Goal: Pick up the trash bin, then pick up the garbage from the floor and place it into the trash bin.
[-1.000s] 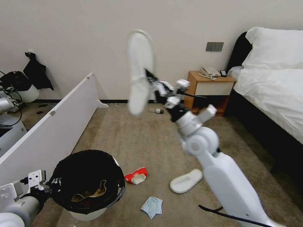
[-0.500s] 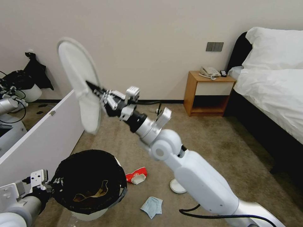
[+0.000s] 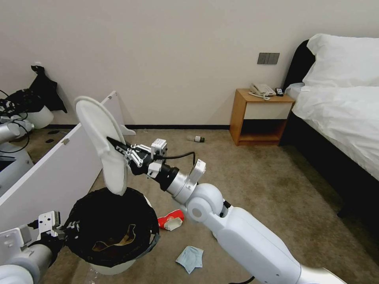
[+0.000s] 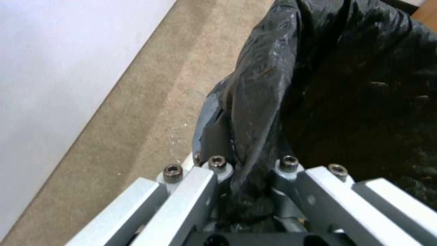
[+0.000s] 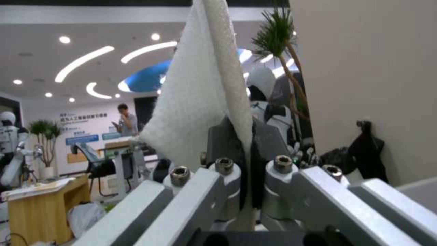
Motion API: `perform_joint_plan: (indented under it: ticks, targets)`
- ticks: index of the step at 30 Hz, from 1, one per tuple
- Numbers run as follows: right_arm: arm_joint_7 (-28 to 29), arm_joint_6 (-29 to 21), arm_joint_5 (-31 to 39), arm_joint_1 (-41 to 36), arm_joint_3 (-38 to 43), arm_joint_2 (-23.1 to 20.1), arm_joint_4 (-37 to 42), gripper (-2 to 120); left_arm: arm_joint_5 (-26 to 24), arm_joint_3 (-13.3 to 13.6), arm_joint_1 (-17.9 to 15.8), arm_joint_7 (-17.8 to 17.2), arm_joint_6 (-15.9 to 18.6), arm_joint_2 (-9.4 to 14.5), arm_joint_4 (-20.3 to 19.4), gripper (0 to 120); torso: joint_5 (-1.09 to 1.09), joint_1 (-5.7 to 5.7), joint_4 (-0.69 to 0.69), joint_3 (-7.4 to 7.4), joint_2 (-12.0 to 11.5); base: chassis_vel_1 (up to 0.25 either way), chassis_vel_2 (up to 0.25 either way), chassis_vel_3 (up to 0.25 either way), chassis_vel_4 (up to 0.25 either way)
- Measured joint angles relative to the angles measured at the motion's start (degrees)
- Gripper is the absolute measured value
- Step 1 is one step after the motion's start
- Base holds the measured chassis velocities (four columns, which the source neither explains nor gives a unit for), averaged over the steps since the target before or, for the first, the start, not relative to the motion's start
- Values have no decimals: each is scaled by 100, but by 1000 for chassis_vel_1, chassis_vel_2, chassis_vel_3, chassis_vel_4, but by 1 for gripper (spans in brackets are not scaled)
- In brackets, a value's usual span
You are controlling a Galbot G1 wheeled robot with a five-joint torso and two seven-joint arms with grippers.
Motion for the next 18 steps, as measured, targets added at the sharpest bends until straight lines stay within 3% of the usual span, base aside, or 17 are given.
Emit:
perform_joint_plan:
  ticks: [18]
  targets:
    - [41,181,-380,-413,-180,67,-270,1,-74,-56,14,11,0,-4,0,4,0,0,0,0,0,0,0,0,0]
